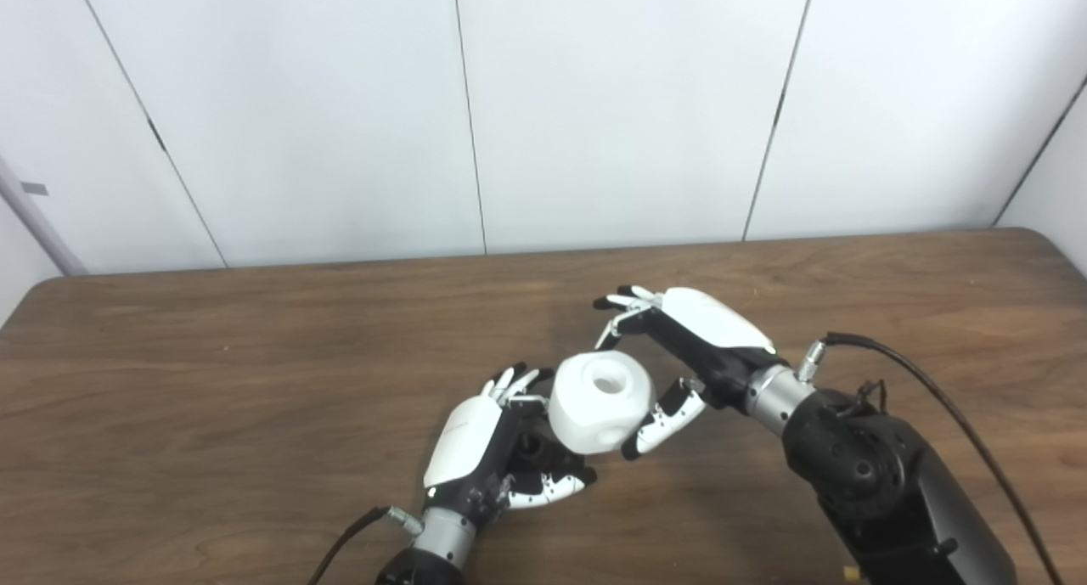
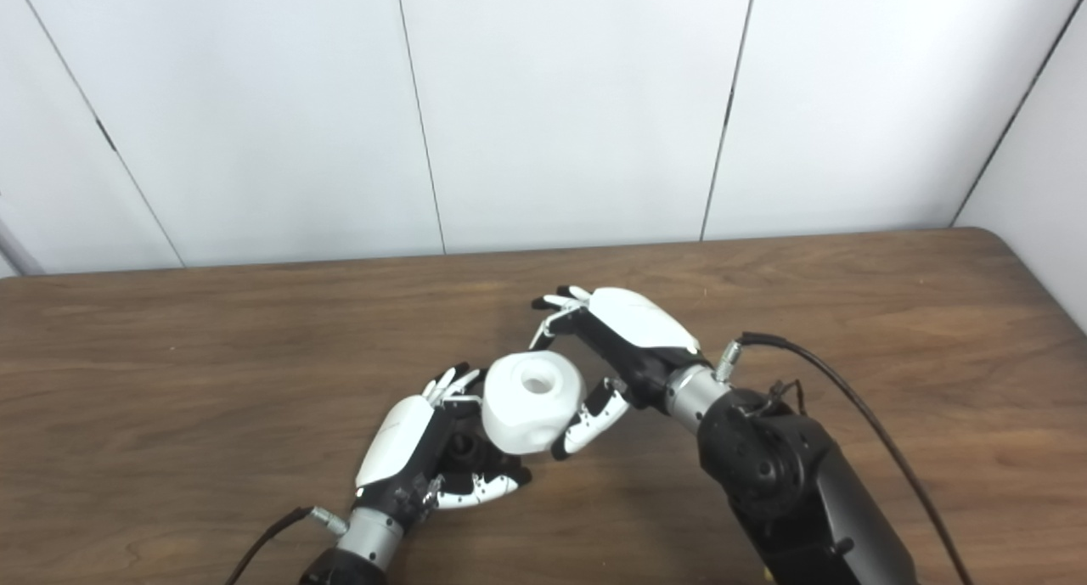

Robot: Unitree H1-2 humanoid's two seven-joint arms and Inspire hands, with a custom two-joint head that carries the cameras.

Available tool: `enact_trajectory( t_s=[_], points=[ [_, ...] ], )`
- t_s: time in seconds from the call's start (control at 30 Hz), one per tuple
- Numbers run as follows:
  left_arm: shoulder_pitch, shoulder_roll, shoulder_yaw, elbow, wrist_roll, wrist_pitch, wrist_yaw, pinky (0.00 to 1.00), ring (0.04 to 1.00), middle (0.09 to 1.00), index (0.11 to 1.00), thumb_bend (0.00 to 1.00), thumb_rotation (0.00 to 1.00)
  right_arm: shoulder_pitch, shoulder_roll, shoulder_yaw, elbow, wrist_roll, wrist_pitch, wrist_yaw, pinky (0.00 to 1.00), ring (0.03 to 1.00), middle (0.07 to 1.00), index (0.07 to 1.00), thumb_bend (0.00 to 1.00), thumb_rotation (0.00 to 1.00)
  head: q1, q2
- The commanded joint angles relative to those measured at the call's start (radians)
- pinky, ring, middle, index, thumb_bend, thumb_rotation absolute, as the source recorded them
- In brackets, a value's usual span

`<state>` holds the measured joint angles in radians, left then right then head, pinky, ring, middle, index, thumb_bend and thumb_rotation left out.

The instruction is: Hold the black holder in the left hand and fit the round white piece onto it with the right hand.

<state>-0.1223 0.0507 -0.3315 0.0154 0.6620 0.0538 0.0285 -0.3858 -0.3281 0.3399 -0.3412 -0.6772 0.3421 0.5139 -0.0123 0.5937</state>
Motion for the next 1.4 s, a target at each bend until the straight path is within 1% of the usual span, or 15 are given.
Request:
enact_trajectory(
  t_s=[0.0, 0.43, 0.7, 0.83, 1.2, 1.37],
  points=[
    [0.000, 0.015, 0.013, 0.025, -0.001, 0.022, 0.000, 1.00, 1.000, 0.917, 0.479, 0.52, 0.04, -0.046, 0.006, -0.007, -0.023, 0.000, -0.033, -0.021, 0.99, 0.985, 0.914, 0.477, 0.51, 0.13, -0.001, 0.001],
    [-0.006, 0.003, 0.010, 0.032, 0.004, 0.029, 0.000, 1.00, 1.000, 0.918, 0.479, 0.52, 0.04, -0.067, 0.041, 0.014, -0.014, 0.000, -0.038, -0.020, 0.98, 0.987, 0.914, 0.477, 0.52, 0.13, 0.008, -0.001],
    [-0.002, -0.005, 0.007, 0.025, 0.010, 0.030, 0.004, 1.00, 1.000, 0.917, 0.479, 0.52, 0.04, -0.050, 0.059, 0.028, -0.016, 0.007, -0.040, -0.019, 0.99, 0.993, 0.918, 0.477, 0.52, 0.13, 0.022, 0.004],
    [0.002, -0.009, 0.005, 0.018, 0.008, 0.035, 0.002, 1.00, 1.000, 0.917, 0.479, 0.52, 0.04, -0.040, 0.068, 0.034, -0.015, 0.004, -0.040, -0.020, 0.98, 0.985, 0.915, 0.477, 0.52, 0.13, 0.031, 0.010],
    [0.008, -0.005, 0.011, -0.009, 0.007, 0.054, -0.008, 1.00, 1.000, 0.921, 0.479, 0.52, 0.04, -0.027, 0.082, 0.048, 0.007, 0.013, -0.056, -0.028, 0.99, 0.978, 0.911, 0.477, 0.51, 0.13, 0.042, 0.017],
    [0.005, -0.002, 0.018, -0.024, 0.007, 0.059, -0.014, 1.00, 1.000, 0.928, 0.480, 0.52, 0.05, -0.028, 0.085, 0.050, 0.017, 0.012, -0.061, -0.029, 0.99, 0.979, 0.912, 0.477, 0.51, 0.13, 0.043, 0.014]
  ],
)
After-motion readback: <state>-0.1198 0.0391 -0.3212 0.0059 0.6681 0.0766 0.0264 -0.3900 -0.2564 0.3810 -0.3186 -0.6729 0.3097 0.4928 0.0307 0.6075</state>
